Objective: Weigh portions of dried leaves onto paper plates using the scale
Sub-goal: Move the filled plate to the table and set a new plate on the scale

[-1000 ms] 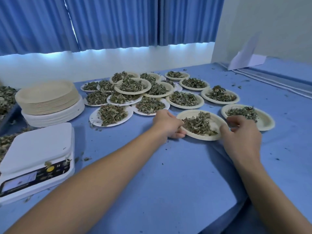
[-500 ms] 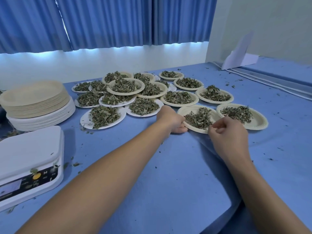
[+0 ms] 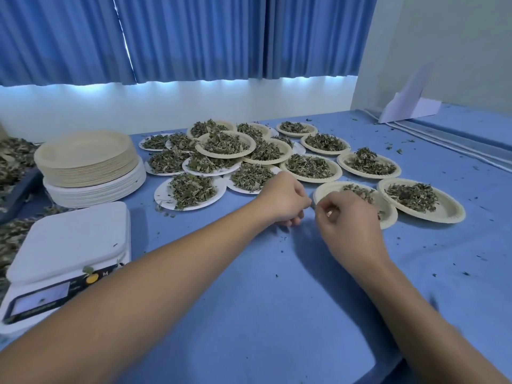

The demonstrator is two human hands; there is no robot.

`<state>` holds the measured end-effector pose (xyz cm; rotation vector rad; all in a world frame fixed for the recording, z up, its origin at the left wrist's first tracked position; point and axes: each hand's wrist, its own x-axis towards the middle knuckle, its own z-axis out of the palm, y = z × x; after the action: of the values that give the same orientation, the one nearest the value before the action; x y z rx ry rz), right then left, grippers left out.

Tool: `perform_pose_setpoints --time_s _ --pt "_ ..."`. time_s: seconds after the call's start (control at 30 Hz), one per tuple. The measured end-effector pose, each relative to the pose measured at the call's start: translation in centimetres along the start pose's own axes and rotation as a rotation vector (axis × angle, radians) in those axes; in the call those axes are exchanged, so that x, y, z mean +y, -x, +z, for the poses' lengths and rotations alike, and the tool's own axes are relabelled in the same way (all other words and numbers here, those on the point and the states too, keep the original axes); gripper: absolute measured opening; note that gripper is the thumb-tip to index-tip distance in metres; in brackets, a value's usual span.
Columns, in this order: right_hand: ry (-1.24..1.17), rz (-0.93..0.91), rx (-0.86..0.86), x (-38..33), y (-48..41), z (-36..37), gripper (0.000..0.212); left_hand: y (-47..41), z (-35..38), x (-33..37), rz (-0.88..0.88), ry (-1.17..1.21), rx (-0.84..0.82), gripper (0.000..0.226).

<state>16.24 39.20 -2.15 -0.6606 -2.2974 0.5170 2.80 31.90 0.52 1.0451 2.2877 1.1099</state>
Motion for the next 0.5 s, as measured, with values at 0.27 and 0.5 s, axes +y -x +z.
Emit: perform_pose_setpoints --time_s 0.27,0.5 --pt "-0.111 -0.161 -0.164 -9.6 -2.8 4.7 0.015 3.1 -9.1 -3.6 0.060 -0.100 0.147 0.028" --pt "-0.318 -0.386 -0.213 -21.7 -4.8 9.9 0.011 8.7 -21.0 -8.2 0.070 -0.155 0.424 0.027"
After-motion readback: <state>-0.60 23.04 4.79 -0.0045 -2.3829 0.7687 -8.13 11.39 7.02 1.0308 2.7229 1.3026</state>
